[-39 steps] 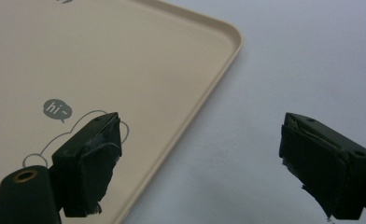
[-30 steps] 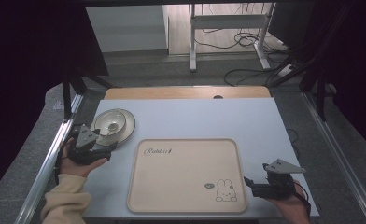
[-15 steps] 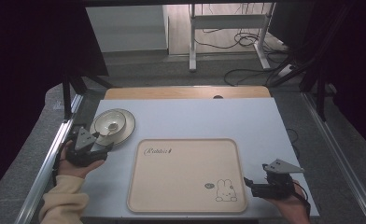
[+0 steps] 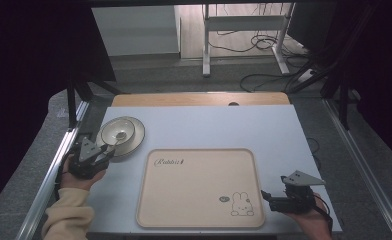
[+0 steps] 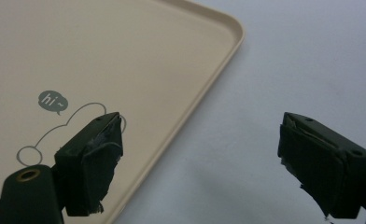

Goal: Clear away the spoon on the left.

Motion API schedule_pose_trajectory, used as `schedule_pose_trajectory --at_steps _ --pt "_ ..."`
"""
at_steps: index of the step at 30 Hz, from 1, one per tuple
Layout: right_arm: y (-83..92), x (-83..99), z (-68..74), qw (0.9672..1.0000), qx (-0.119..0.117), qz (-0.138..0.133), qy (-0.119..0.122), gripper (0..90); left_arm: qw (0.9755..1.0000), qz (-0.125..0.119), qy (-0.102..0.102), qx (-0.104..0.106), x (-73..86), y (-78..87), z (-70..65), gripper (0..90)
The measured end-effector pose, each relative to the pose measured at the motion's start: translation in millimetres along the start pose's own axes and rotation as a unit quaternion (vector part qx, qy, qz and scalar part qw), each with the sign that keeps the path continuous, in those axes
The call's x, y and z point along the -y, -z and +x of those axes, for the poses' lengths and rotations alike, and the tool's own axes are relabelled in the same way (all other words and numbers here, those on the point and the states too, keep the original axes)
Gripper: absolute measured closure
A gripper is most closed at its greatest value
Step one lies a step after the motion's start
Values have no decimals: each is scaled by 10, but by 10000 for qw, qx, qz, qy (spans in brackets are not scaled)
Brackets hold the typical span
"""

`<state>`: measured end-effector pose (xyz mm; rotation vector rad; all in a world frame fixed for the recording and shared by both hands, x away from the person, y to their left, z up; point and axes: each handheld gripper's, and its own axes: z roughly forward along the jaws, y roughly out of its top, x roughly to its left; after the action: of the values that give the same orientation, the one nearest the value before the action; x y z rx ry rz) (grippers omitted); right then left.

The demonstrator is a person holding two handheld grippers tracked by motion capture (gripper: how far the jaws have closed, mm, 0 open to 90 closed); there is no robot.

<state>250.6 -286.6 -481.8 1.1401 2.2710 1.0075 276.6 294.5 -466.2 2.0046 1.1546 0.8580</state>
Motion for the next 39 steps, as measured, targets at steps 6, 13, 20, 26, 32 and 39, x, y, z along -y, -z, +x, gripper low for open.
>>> schedule_pose_trajectory --at_steps 6,13,20,26,32,39 --pt "-3 1 -1 10000 1 3 7 142 9999 76 -69 -38 14 -9 3 776" --pt "-2 0 1 10000 2 -5 9 141 9999 102 -43 -107 19 -7 7 828" --pt "-1 -1 3 10000 -5 -7 24 141 9998 77 29 -174 16 -16 4 863" --pt "0 0 4 10000 -1 -11 20 141 9996 63 35 -269 11 -1 0 892" --pt "-7 -1 6 10000 -4 -10 33 141 9995 39 88 -290 4 0 4 900" --pt "-1 -1 8 10000 0 -21 39 141 9994 -31 89 -322 -11 18 -1 900"
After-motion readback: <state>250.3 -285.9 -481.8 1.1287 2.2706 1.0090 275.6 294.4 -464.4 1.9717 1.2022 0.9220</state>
